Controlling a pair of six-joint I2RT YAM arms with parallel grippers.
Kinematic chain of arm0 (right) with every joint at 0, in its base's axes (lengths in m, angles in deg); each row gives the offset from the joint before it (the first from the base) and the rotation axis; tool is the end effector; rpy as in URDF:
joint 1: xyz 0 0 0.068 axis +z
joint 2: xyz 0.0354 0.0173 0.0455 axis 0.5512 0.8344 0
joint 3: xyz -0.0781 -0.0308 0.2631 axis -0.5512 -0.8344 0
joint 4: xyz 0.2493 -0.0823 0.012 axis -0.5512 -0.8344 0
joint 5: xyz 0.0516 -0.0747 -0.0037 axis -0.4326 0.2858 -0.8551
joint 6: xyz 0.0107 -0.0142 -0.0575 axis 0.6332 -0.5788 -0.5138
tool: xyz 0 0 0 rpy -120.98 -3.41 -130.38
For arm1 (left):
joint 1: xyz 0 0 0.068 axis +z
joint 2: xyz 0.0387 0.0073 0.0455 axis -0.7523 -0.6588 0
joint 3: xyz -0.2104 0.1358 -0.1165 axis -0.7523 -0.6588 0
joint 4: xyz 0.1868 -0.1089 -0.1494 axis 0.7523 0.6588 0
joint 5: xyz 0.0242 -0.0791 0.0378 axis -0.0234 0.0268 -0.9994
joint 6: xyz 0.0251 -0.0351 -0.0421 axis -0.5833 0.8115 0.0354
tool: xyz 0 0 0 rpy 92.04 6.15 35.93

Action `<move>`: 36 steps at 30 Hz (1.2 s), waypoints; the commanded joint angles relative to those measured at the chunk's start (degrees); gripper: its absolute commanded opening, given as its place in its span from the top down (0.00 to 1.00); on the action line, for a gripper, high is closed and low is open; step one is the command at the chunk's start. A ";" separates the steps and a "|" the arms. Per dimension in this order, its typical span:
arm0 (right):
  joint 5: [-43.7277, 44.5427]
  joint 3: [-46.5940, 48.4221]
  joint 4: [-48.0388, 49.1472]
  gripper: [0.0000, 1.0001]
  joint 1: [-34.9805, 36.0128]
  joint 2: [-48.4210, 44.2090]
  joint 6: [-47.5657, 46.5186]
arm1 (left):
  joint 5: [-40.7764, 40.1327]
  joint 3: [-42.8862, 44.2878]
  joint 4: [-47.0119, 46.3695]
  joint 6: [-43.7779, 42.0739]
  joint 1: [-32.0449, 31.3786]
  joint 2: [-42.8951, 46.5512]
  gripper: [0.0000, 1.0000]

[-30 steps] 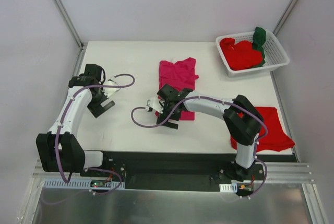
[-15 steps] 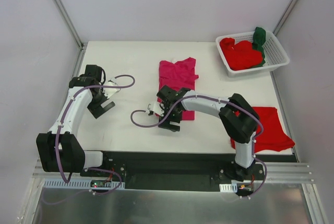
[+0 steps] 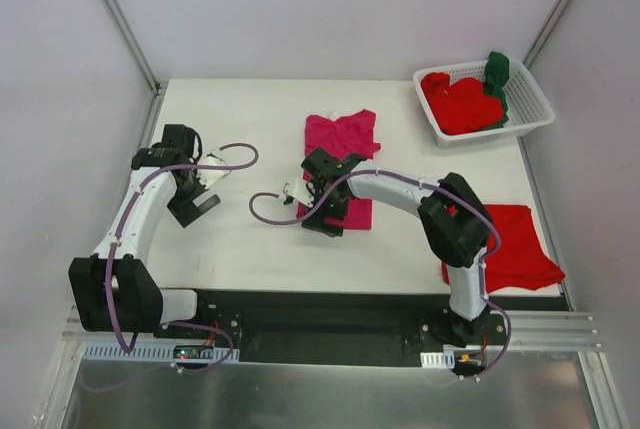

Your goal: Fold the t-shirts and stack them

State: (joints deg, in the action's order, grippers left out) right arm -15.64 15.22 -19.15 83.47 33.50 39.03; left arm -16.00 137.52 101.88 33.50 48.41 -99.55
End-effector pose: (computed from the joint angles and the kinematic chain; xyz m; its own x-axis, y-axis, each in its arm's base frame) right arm 0.2602 0.3200 0.1815 0.2266 -0.9158 -0.3315 -0.9658 -0.1674 -0.1978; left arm 0.2466 0.0065 0.2709 -0.6327 0.7634 -0.1305 0.6620 0.6205 0.4205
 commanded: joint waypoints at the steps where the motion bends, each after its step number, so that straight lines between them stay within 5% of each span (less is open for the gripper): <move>1: 0.13 2.08 -2.33 0.11 -0.27 1.84 -1.90 | 1.27 1.17 0.43 -0.17 -0.14 0.00 0.01; 12: 1.35 0.50 -1.72 0.16 -0.10 2.89 -2.25 | 1.27 1.70 0.52 -0.08 -0.14 -0.53 0.01; 16: 1.70 1.20 -1.71 0.25 -0.10 3.86 -2.08 | 1.19 1.96 0.43 0.01 -0.06 -0.71 0.01; 23: 1.62 1.47 -2.24 0.63 -0.10 5.18 -2.08 | 1.18 1.97 0.52 -0.08 -0.14 -0.71 0.01; 32: 1.53 -0.73 -1.62 0.99 0.34 4.57 -1.64 | 1.27 2.05 0.52 0.01 -0.06 -0.88 0.01; 36: -0.14 -0.64 -3.55 0.99 0.34 1.85 -0.76 | 1.36 2.32 0.34 -0.26 -0.06 -1.23 0.01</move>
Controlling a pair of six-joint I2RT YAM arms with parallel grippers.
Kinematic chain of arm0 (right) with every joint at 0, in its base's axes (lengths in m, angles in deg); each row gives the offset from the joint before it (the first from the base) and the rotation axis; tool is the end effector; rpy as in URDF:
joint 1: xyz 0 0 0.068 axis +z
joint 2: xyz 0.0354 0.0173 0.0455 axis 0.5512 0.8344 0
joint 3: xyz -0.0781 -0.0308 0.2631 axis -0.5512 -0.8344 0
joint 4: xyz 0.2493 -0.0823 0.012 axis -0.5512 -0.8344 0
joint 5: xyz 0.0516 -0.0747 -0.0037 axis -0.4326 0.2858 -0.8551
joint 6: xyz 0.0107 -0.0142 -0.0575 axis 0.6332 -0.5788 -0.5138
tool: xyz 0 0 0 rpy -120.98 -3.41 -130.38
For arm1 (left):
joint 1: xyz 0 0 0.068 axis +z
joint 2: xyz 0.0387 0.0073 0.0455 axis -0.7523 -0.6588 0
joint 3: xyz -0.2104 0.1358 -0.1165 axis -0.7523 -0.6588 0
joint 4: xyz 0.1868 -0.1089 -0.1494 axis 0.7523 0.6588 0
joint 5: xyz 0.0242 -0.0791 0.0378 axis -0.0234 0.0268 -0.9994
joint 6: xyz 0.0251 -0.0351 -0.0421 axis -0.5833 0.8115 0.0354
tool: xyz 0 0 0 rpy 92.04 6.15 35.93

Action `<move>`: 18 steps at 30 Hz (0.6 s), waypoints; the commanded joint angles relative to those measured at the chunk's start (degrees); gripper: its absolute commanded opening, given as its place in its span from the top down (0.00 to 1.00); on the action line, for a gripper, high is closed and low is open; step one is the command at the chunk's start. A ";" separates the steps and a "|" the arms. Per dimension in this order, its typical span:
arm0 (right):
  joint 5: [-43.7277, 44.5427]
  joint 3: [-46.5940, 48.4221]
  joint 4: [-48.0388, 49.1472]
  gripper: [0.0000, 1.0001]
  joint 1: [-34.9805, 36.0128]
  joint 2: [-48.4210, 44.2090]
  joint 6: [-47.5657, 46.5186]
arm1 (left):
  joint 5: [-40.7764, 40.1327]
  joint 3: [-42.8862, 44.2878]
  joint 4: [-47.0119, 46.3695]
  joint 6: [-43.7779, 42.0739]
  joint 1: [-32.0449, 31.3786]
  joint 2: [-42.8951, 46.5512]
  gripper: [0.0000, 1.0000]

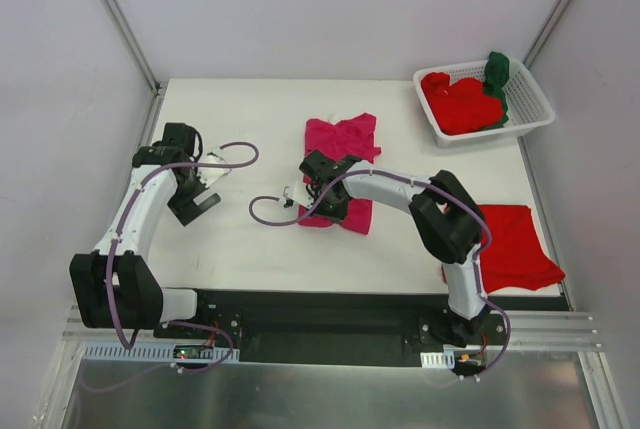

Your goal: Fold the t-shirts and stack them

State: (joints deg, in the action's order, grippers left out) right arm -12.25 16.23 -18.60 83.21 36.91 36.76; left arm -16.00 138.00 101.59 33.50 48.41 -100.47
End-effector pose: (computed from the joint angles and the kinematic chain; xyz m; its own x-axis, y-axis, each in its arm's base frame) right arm 0.2687 0.3231 0.1630 0.2478 -0.9326 -0.2623 -0.9564 -0.1925 -0.2195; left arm 0.2505 0.0065 0.2700 -0.6330 0.7634 -0.1288 0.6631 0.6205 0.4188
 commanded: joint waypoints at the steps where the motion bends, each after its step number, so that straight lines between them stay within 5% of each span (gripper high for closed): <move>1: -3.96 -1.65 -4.71 0.99 0.78 -2.18 1.95 | 1.36 2.10 0.71 -0.34 -0.14 -0.49 0.01; 18: -11.61 -11.22 -11.84 0.99 11.06 -18.17 10.38 | 0.05 9.30 -0.43 -2.89 -3.31 -6.29 0.01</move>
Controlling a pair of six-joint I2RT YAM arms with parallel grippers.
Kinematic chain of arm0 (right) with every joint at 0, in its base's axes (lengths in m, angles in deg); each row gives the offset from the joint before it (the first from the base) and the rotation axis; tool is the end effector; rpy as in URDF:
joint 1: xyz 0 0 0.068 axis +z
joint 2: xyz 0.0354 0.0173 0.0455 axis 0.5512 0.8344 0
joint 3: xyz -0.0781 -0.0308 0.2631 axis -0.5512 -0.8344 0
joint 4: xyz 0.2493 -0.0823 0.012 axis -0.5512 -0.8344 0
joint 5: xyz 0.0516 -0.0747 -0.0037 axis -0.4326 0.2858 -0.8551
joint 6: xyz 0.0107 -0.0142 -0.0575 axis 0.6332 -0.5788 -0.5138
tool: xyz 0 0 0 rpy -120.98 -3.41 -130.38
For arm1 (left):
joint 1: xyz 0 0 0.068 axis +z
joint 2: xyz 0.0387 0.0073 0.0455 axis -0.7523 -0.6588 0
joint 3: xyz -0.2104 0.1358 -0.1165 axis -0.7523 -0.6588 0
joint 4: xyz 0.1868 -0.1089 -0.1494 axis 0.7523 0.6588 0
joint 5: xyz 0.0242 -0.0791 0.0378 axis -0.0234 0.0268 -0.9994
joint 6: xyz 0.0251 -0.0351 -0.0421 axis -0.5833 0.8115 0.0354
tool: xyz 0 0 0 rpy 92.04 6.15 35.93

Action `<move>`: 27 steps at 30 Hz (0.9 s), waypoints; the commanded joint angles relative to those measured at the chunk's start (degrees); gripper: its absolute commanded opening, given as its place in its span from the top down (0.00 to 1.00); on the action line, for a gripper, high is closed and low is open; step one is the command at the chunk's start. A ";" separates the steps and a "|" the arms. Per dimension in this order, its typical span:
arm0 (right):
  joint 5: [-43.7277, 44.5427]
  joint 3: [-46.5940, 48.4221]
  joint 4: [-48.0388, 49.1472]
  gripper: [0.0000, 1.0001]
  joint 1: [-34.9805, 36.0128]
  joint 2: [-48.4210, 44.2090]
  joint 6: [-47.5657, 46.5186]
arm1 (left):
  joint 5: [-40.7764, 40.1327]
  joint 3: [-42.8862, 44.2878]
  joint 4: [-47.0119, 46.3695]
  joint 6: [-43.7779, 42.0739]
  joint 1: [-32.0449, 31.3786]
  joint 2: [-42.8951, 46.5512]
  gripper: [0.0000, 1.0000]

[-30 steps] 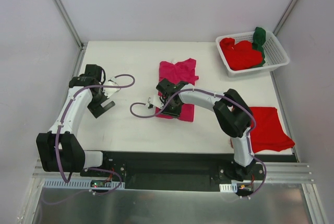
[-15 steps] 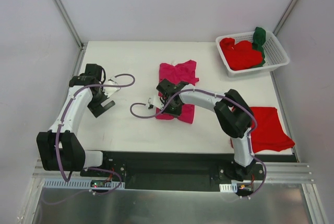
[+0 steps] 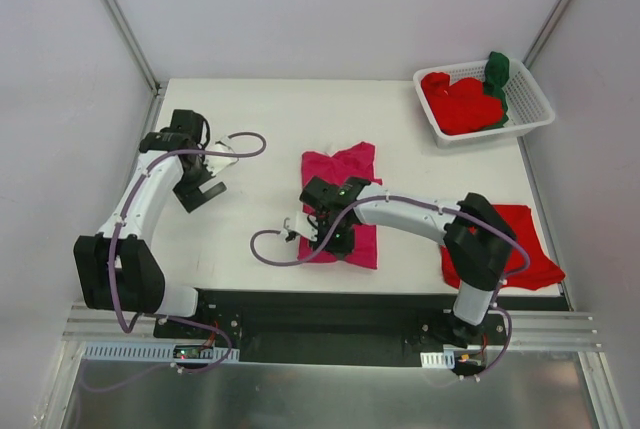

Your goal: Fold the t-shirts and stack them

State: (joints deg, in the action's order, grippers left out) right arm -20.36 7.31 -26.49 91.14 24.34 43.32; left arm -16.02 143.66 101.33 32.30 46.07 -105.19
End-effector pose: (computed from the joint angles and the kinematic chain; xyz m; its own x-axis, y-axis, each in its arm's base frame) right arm 0.1848 0.3105 0.1971 0.2574 -0.9064 -0.3349 -0.9651 -0.2584 -0.0424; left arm 0.2741 -0.0049 0.2801 -0.5842 0.8006 -0.1328 0.6912 0.5766 0.4355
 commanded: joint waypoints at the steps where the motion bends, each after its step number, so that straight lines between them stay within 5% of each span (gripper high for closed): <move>1: -3.59 -2.92 -4.12 0.99 4.61 -6.48 4.35 | 0.07 4.25 -0.25 -1.87 -0.97 -2.01 0.01; 18: -4.30 -10.13 -5.18 0.99 23.07 -16.77 9.54 | -1.08 11.99 -0.61 -3.27 -1.67 -5.44 0.01; 27: 8.35 -3.99 -5.36 0.99 23.17 -22.57 6.66 | -2.31 10.15 -0.78 -4.59 -2.20 -4.39 0.01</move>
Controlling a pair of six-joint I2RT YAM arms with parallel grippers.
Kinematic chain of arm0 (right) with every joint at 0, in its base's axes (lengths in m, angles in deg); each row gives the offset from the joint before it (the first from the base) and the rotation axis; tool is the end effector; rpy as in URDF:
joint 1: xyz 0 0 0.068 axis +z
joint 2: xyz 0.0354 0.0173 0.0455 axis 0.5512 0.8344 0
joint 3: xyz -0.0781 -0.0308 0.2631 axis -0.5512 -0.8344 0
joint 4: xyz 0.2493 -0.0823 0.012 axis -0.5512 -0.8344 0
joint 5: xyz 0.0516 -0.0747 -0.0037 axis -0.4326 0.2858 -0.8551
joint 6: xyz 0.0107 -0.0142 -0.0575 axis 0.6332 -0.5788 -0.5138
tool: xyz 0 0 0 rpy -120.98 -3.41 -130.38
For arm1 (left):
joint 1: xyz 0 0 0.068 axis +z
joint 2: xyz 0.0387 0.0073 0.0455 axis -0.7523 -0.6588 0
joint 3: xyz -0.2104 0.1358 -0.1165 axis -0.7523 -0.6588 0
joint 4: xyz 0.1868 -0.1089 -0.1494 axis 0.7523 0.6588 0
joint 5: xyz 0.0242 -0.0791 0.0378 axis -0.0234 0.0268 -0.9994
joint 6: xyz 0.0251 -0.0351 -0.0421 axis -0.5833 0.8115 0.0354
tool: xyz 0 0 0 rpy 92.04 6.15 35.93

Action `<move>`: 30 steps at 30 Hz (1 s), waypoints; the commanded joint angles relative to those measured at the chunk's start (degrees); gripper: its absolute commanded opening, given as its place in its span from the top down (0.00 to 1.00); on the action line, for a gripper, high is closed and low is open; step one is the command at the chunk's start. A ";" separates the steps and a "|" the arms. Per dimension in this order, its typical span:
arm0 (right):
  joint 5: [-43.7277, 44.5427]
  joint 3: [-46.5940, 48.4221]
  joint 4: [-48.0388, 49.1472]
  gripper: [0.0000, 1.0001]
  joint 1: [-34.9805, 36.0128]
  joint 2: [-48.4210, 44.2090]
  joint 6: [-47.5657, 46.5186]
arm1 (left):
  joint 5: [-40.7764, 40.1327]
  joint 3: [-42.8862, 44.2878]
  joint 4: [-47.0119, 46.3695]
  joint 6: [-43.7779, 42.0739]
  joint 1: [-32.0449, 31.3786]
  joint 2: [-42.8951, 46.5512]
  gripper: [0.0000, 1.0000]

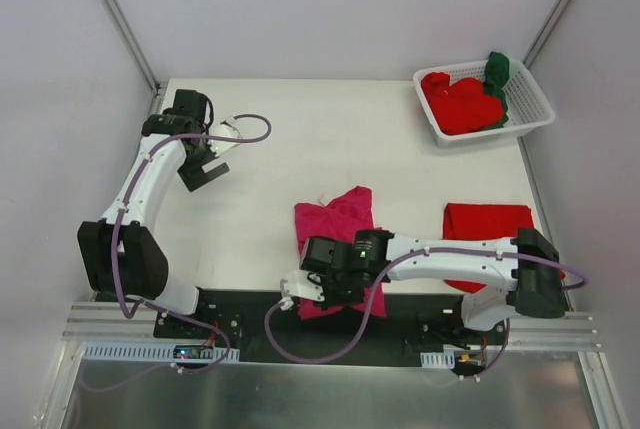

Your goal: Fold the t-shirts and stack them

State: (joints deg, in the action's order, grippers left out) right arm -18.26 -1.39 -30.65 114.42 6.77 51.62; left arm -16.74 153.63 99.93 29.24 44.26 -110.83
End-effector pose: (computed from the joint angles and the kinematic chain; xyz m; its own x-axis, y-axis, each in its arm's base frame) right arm 0.0383 0.2935 0.2457 0.4832 -0.7909 -0.3755 -0.8660 -0.4947 -0.0725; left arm 0.3087 -0.0157 0.3084 -0.5115 0.8445 -0.1586 0.6867 0.5127 0.5153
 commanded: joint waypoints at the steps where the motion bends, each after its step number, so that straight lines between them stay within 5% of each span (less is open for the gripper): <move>1: 8.18 5.07 -1.12 0.99 -0.11 -5.35 -2.10 | -1.59 0.18 0.62 -1.44 -0.39 0.90 0.01; 10: 19.70 8.23 -0.58 0.99 -1.16 -9.39 -8.15 | -3.43 0.97 0.53 -1.71 -0.91 -1.03 0.01; 30: 17.86 19.04 -0.59 0.99 -20.23 -1.50 -24.07 | -3.43 2.82 0.62 -1.18 -1.35 -2.00 0.01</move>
State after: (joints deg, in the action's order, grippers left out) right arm -0.43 14.72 -32.44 95.64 2.53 30.99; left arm -19.67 153.98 99.89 28.45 43.82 -112.10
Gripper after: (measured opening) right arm 0.038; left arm 0.993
